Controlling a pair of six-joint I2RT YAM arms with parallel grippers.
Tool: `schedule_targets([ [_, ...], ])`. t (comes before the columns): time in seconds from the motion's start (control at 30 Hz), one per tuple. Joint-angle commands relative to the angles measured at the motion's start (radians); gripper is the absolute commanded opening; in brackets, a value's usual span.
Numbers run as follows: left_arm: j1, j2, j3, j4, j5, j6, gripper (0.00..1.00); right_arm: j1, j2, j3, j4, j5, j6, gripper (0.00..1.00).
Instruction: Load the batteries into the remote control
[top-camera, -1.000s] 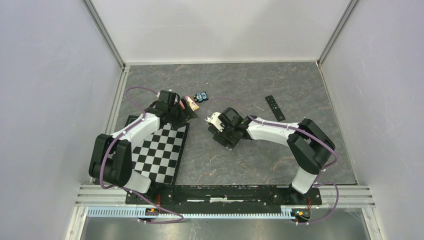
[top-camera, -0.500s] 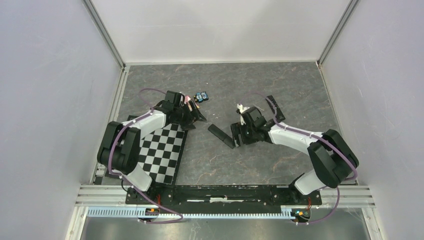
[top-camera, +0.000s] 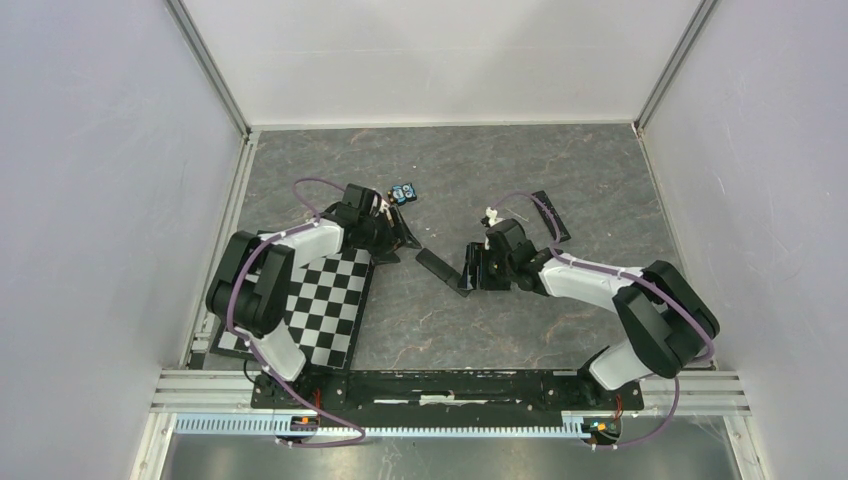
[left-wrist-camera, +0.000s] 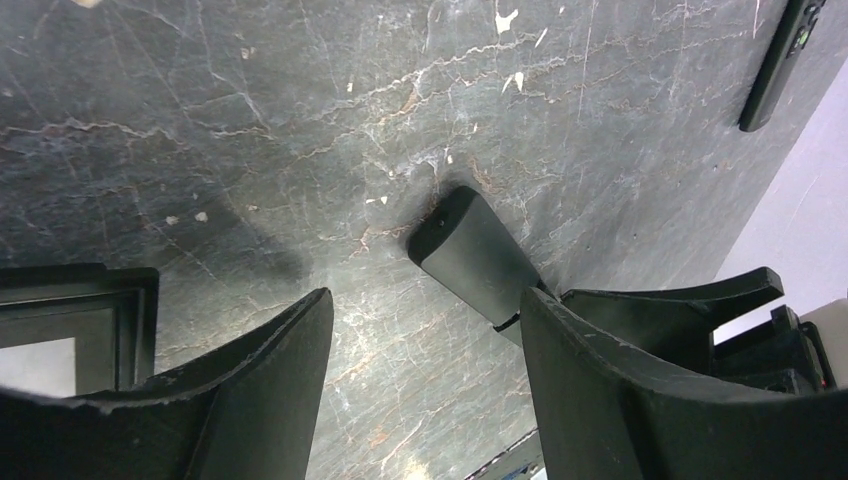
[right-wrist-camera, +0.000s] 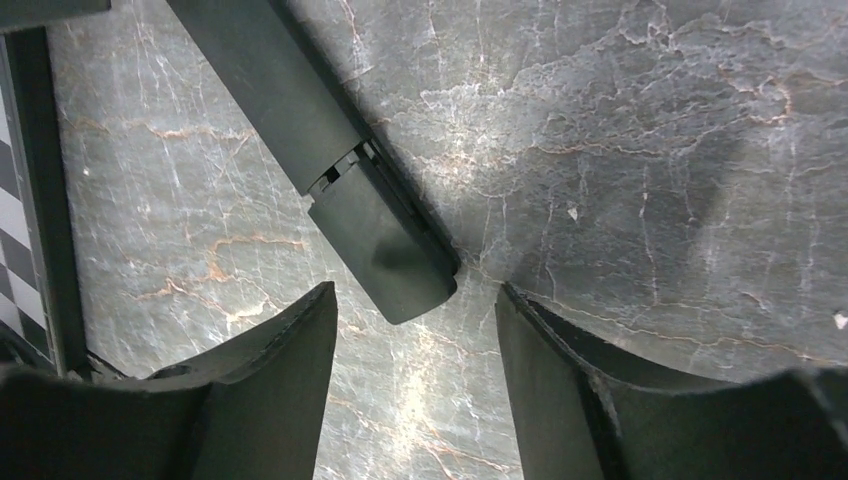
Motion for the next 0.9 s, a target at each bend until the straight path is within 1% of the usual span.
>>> schedule_targets([
  [0.0, -0.010, 0.016, 0.028, 0.028, -0.001, 0.040, 0.73, 0.004, 0.044, 0.005, 0.003, 0.004, 0.039, 0.62],
  [0.1, -0.016, 0.027, 0.022, 0.055, 0.012, 0.049, 0.71, 0.004, 0.054, 0.000, -0.004, 0.010, 0.049, 0.55],
  [0.37, -0.021, 0.032, 0.011, 0.091, 0.012, 0.051, 0.70, -0.006, 0.069, -0.022, -0.017, 0.053, 0.083, 0.41],
  [0.47, -0.021, 0.031, 0.010, 0.094, 0.007, 0.051, 0.69, -0.013, 0.080, -0.028, -0.021, 0.054, 0.095, 0.39],
  [0.6, -0.022, 0.029, 0.004, 0.111, 0.006, 0.052, 0.66, -0.019, 0.078, -0.043, -0.018, 0.047, 0.122, 0.37],
  [0.87, -0.021, 0.045, 0.001, 0.132, 0.002, 0.051, 0.66, -0.040, 0.058, -0.090, -0.028, 0.035, 0.179, 0.31],
])
